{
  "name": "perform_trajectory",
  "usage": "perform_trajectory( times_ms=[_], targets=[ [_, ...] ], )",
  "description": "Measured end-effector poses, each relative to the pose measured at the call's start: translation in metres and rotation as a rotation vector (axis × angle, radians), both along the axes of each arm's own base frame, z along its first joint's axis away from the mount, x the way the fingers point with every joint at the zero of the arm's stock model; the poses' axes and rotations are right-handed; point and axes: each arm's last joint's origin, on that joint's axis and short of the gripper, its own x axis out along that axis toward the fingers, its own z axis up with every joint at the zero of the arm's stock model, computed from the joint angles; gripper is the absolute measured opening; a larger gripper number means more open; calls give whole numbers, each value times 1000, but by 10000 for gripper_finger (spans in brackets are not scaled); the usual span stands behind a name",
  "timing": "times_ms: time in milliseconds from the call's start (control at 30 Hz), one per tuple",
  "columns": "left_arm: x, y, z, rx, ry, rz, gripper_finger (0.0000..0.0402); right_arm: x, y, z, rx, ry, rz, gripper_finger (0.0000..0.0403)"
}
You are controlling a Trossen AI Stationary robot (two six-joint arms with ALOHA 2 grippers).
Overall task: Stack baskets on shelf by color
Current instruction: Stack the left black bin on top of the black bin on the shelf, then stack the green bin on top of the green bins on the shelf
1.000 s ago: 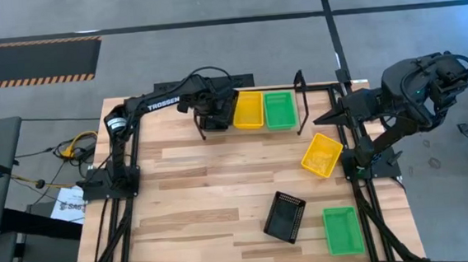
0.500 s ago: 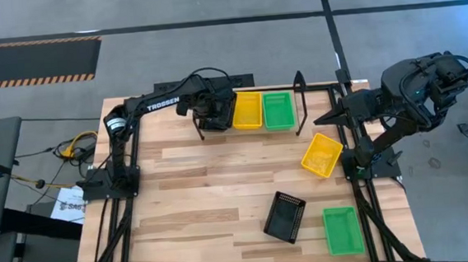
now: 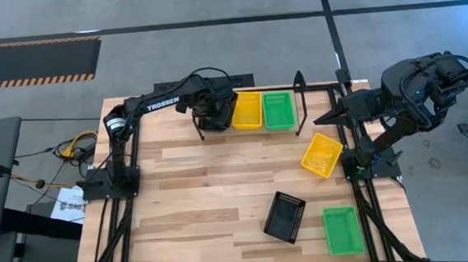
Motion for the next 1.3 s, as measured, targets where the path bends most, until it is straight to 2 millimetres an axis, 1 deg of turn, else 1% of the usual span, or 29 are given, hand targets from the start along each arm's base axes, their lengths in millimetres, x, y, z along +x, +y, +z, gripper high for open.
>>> perform_trajectory(
  times_ms=[133,200,300,467,567,800,967,1133,1300],
  targets=[
    [-1,1,0,-8,5,-8,1,0,0,0,0,-1,0,8],
    [-1,1,0,-8,5,-23,9,0,0,0,1,-5,1,8],
    [0,1,0,-7,6,-34,32,0,0,1,1,-7,1,8],
    [-1,1,0,9,16,-31,83,0,0,1,-1,-7,3,8],
    [-1,1,0,23,25,-28,101,0,0,1,-1,-6,3,8],
    [-3,2,2,41,49,-24,107,0,0,0,-4,3,3,8],
    [-3,2,17,73,45,-34,107,0,0,-1,-4,6,3,8],
    [-1,1,47,176,14,-32,107,-1,0,-1,-5,11,3,8],
    [4,-5,78,237,-80,-62,107,-1,0,-1,-5,11,3,8]
  ],
)
